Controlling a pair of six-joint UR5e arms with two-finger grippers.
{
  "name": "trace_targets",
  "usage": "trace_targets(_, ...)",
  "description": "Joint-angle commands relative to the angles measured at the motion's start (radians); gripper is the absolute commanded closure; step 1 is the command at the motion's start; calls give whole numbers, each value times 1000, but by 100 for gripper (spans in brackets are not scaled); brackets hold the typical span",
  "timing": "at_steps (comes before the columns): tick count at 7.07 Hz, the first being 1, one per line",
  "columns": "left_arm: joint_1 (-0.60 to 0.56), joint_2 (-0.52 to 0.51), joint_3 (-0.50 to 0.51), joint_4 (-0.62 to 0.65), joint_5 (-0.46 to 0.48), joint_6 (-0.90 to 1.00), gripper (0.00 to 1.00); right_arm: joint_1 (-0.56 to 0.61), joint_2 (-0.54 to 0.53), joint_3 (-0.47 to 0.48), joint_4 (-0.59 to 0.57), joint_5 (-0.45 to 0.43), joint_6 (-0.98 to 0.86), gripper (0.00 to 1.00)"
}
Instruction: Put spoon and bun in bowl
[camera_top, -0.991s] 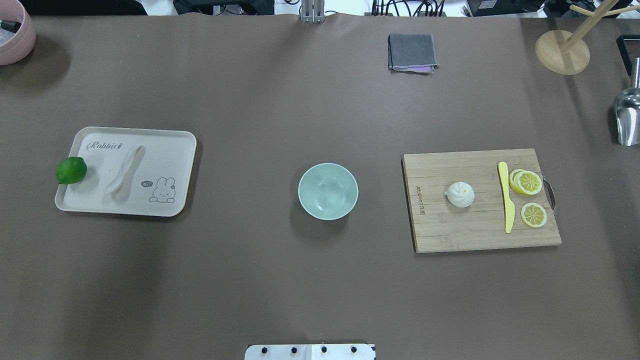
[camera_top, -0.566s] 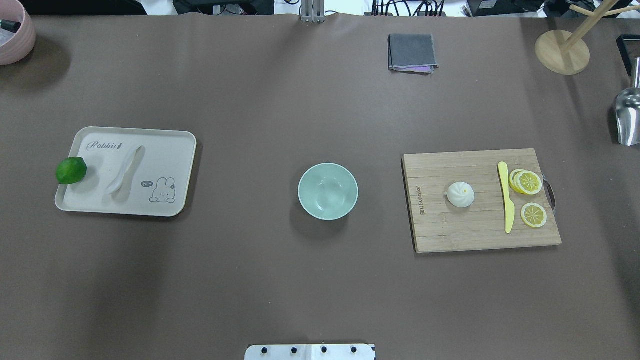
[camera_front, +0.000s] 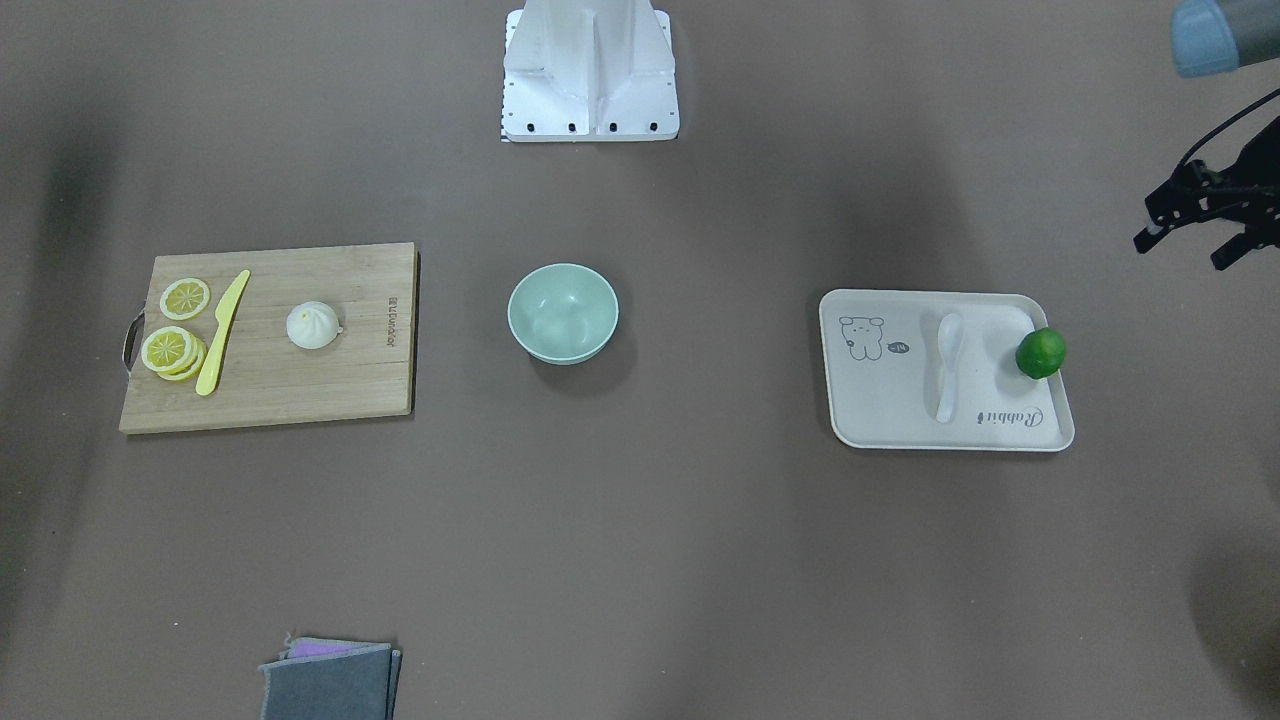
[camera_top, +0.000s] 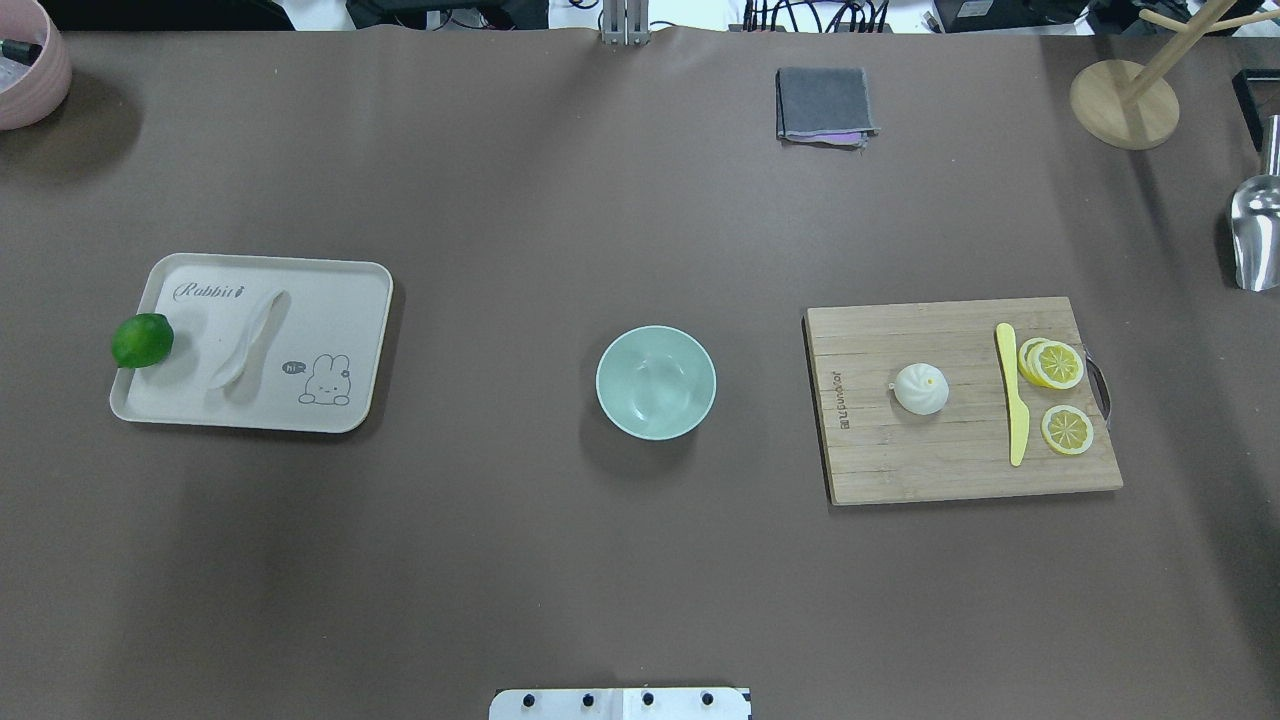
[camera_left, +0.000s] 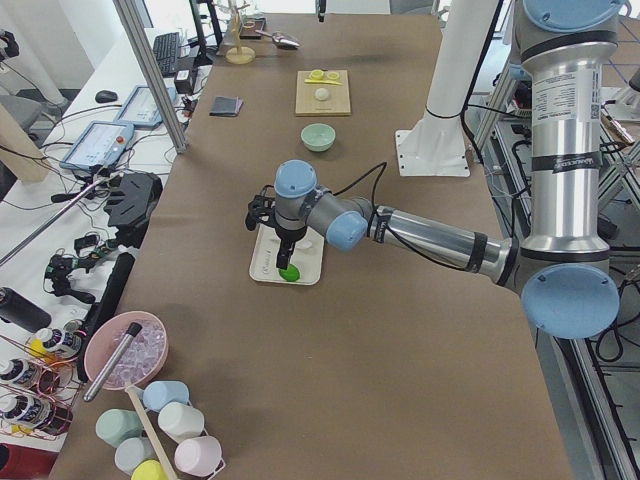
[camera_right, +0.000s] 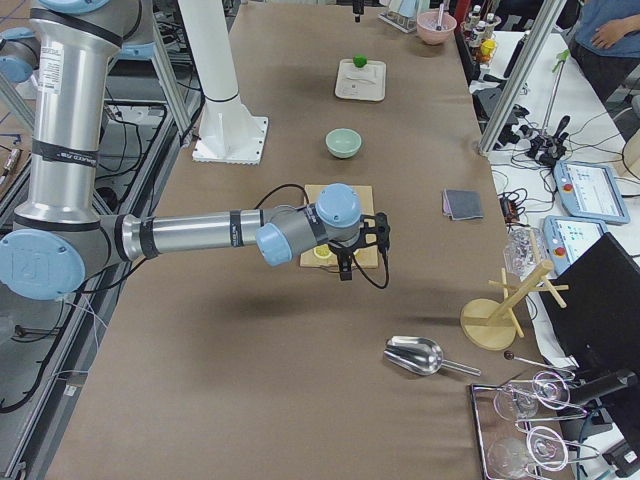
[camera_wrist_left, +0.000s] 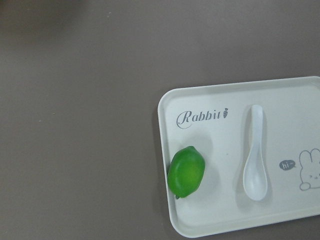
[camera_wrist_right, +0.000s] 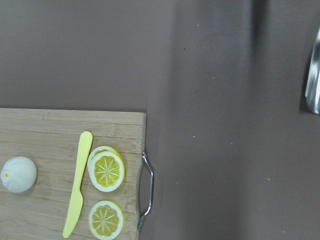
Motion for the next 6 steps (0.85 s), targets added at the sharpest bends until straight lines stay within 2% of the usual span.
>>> trace_targets(1, 177, -129, 81, -2, 142, -108, 7, -128, 31, 50, 1, -60, 130, 2)
trace_targets(3, 251, -207, 148, 1, 177, -127, 11, -288, 133, 51, 1, -189, 244, 4)
trace_targets(6, 290, -296, 263, -4, 178, -119, 15, -417, 206, 46, 1, -287, 344, 4)
